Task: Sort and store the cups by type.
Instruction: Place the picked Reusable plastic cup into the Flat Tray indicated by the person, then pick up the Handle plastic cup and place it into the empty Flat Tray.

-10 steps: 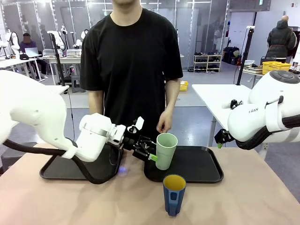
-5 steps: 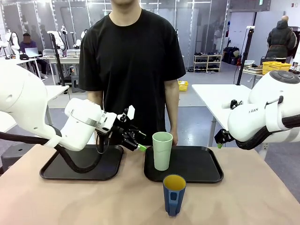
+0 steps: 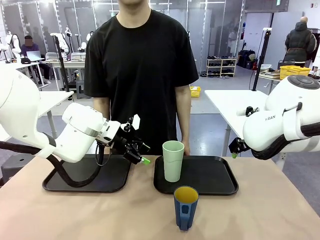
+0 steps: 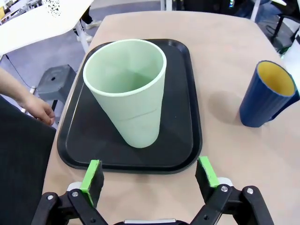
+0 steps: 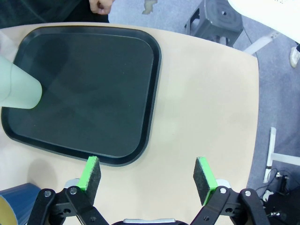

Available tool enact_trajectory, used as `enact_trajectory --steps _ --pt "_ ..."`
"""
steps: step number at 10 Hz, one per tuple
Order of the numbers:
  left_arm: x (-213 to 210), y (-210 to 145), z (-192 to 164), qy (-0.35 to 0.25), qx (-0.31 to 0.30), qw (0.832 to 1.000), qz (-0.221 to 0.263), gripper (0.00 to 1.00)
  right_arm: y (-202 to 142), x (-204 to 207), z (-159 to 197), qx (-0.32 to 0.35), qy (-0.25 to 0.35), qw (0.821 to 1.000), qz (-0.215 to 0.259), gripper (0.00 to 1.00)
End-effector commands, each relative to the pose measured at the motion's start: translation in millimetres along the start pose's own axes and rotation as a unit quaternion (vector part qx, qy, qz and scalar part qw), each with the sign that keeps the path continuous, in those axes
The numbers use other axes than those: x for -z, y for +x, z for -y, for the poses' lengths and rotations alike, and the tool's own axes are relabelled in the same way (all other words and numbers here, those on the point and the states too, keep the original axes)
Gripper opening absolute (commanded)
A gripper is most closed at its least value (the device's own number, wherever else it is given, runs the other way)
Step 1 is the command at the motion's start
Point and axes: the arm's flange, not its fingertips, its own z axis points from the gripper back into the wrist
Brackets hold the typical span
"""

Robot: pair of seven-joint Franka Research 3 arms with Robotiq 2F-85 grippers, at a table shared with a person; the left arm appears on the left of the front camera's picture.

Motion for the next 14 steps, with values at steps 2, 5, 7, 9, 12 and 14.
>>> enact_trajectory --steps 2,5,7,9,12,14 --pt "4 -2 -5 0.002 0.002 1.0 -0.001 1.0 1 1 1 -0.006 -0.004 1.0 0.001 1.0" --pt "4 -2 -5 0.002 0.002 1.0 -0.001 1.0 1 1 1 -0.006 -0.004 1.0 0.001 1.0" --pt "4 -2 -5 0.002 0.002 1.0 -0.001 1.0 1 1 1 -0.006 -0.004 1.0 0.001 1.0" --pt "4 -2 -5 0.002 0.002 1.0 -0.001 1.0 1 1 1 -0.006 -0.004 1.0 0.001 1.0" --pt "-30 -2 12 0.003 -0.005 1.0 -0.017 1.0 1 1 1 -0.006 -0.004 1.0 0.001 1.0" --pt "-99 -9 47 -0.001 0.008 0.995 -0.103 1.0 1 1 1 -0.006 -0.004 1.0 0.001 1.0"
